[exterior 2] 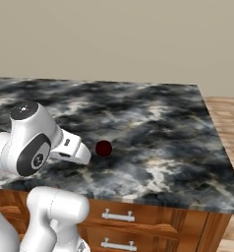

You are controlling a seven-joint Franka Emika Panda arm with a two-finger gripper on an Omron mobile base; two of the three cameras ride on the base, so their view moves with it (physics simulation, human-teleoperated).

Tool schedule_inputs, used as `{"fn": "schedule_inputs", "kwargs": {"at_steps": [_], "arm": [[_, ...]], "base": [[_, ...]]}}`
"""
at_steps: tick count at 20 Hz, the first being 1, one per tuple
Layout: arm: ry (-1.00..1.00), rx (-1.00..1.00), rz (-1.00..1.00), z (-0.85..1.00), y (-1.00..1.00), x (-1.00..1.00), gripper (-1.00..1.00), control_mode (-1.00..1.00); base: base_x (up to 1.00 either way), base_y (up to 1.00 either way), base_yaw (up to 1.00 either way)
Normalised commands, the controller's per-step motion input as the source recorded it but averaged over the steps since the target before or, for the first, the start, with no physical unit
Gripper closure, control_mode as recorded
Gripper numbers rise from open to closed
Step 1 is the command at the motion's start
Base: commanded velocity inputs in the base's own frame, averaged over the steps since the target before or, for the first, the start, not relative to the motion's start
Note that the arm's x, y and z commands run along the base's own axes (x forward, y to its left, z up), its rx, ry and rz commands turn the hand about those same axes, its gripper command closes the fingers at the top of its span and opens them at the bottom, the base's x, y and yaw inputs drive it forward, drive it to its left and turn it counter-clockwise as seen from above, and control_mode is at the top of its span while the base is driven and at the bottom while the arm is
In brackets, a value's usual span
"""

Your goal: Pick the strainer and mug and place them in the sink. Then turn on the water.

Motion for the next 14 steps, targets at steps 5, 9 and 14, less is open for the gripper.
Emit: {"fn": "schedule_inputs", "kwargs": {"at_steps": [5, 9, 14], "arm": [[0.00, 0.00, 0.00, 0.00, 0.00, 0.00, -1.00, 1.00], [0.00, 0.00, 0.00, 0.00, 0.00, 0.00, -1.00, 1.00], [0.00, 0.00, 0.00, 0.00, 0.00, 0.00, -1.00, 1.00]], "base": [[0.40, 0.00, -0.01], [0.46, 0.00, 0.00], [0.21, 0.00, 0.00]]}}
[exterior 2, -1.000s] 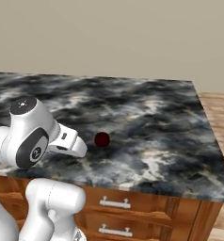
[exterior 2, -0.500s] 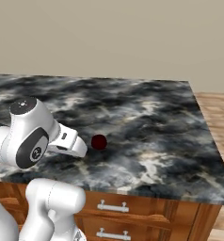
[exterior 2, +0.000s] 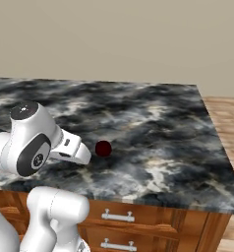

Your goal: Pick the strainer and mug and place them in the sink. Then turn on the water.

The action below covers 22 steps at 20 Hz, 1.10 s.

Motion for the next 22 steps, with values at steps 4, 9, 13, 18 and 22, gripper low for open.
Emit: {"fn": "schedule_inputs", "kwargs": {"at_steps": [4, 9, 13, 18, 22], "arm": [[0.00, 0.00, 0.00, 0.00, 0.00, 0.00, -1.00, 1.00], [0.00, 0.00, 0.00, 0.00, 0.00, 0.00, -1.00, 1.00], [0.00, 0.00, 0.00, 0.00, 0.00, 0.00, -1.00, 1.00], [0.00, 0.00, 0.00, 0.00, 0.00, 0.00, -1.00, 1.00], [0.00, 0.00, 0.00, 0.00, 0.00, 0.00, -1.00, 1.00]], "base": [[0.14, 0.00, 0.02], [0.27, 0.00, 0.16], [0.25, 0.00, 0.19], [0.20, 0.00, 0.14], [0.42, 0.00, 0.13]]}}
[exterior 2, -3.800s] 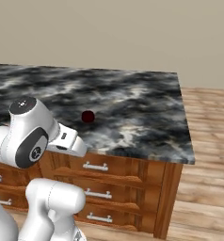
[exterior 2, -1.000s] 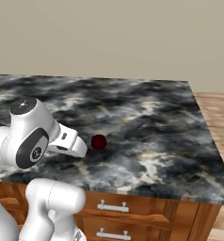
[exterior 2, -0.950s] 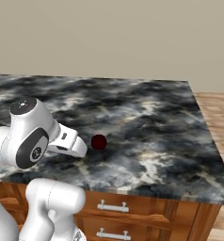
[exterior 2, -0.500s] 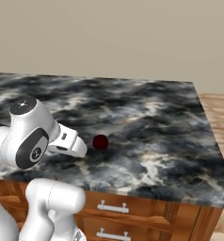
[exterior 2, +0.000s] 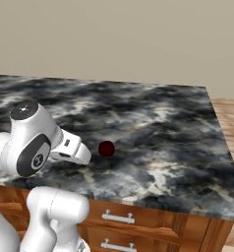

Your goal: Pick the strainer and mug and place them in the sink. Then turn on the water.

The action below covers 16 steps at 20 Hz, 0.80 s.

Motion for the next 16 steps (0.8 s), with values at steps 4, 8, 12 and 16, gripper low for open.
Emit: {"fn": "schedule_inputs", "kwargs": {"at_steps": [4, 8, 12, 16], "arm": [[0.00, 0.00, 0.08, 0.00, 0.01, 0.26, -1.00, -1.00], [0.00, 0.00, 0.16, 0.00, 0.12, 0.62, -1.00, -1.00], [0.00, 0.00, 0.15, 0.00, 0.16, 0.60, -1.00, -1.00], [0.01, 0.00, 0.10, 0.00, 0.30, 0.50, -1.00, -1.00]], "base": [[0.26, 0.00, 0.08], [0.00, 0.00, 0.00], [0.00, 0.00, 0.00], [0.00, 0.00, 0.00]]}}
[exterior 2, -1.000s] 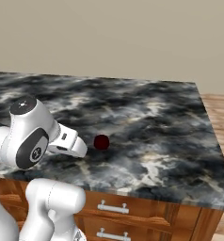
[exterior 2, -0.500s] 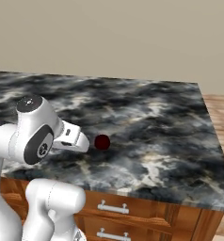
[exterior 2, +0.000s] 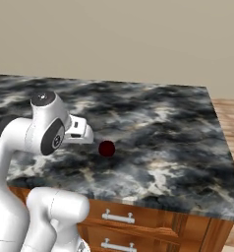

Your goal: Pick the strainer and mug and place them in the sink. Then turn on the water.

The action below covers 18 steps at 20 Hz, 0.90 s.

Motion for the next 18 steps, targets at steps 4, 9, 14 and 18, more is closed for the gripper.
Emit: {"fn": "schedule_inputs", "kwargs": {"at_steps": [4, 9, 14, 18], "arm": [[0.03, 0.00, 0.10, 0.00, 0.24, 0.38, -1.00, -1.00], [0.03, 0.00, 0.09, 0.00, 0.25, 0.26, -1.00, -1.00], [0.02, 0.00, 0.04, 0.00, 0.08, 0.27, -1.00, -1.00], [0.00, 0.00, 0.00, 0.00, -0.17, 0.15, -1.00, -1.00]], "base": [[0.00, 0.00, 0.00], [0.00, 0.00, 0.00], [0.00, 0.00, 0.00], [0.00, 0.00, 0.00]]}}
